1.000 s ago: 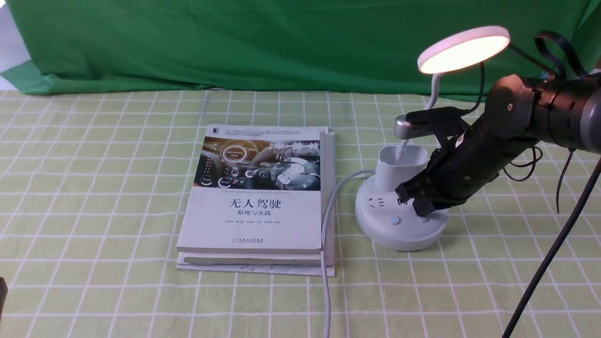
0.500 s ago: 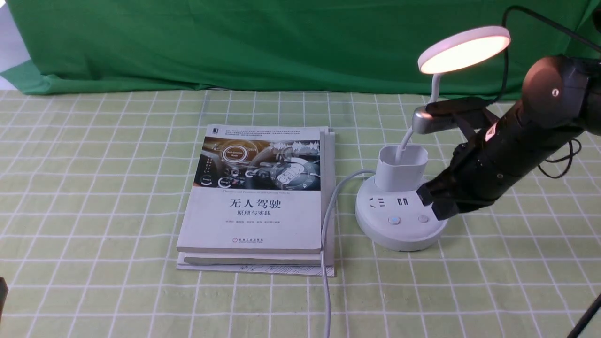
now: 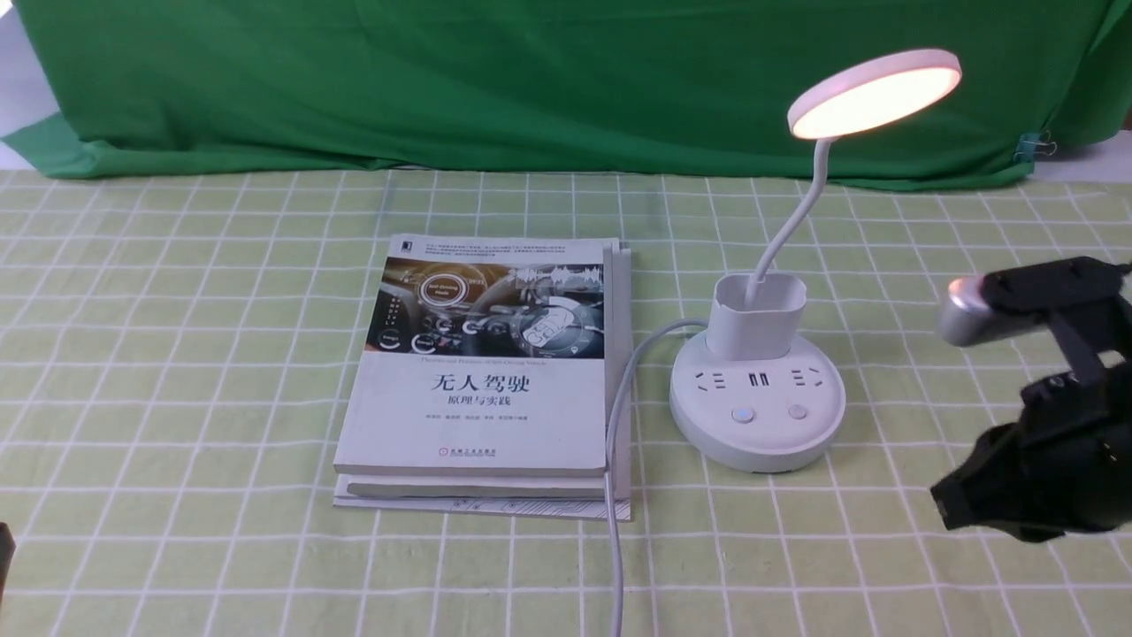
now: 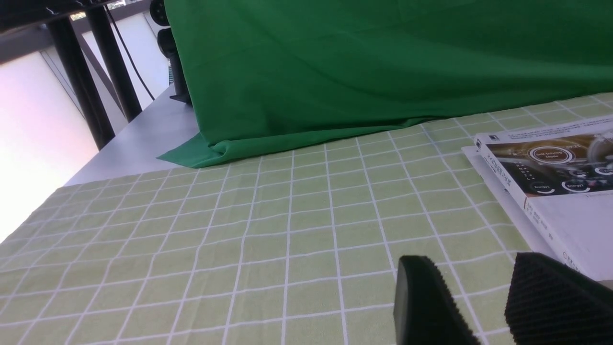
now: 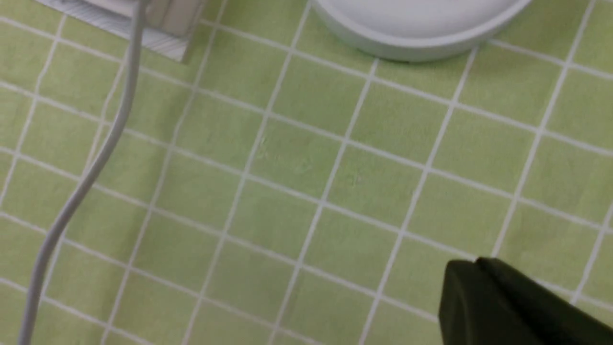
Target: Turn on the table lamp on the green coffee tablecloth with your hand.
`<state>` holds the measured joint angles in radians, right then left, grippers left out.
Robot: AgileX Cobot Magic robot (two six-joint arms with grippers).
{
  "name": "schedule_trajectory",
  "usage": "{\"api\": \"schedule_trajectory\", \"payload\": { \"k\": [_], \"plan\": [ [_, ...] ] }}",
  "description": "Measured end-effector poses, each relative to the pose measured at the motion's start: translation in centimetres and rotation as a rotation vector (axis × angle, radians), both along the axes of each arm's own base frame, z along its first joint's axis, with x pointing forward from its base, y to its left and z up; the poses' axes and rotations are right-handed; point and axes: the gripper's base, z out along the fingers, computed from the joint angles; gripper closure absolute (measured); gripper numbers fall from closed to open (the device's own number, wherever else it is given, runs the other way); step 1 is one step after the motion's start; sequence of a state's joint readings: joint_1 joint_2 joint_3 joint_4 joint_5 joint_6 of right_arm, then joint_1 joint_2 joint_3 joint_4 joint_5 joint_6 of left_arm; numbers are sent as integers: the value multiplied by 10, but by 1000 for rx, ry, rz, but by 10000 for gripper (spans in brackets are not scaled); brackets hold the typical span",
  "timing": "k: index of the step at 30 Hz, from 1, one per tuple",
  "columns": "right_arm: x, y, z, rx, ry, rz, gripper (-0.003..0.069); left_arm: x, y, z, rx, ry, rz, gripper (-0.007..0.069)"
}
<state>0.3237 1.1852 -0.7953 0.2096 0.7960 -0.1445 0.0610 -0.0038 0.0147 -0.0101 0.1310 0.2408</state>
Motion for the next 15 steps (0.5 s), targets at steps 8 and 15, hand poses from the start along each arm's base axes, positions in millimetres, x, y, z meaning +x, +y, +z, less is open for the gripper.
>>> {"api": "schedule_trajectory", "payload": {
  "k": [8,15],
  "plan": [
    [-42,-14,35,102,-165,-62,616,0,0,0,0,0,0,383],
    [-52,-20,55,147,-346,-74,607,0,0,0,0,0,0,383]
  ]
}}
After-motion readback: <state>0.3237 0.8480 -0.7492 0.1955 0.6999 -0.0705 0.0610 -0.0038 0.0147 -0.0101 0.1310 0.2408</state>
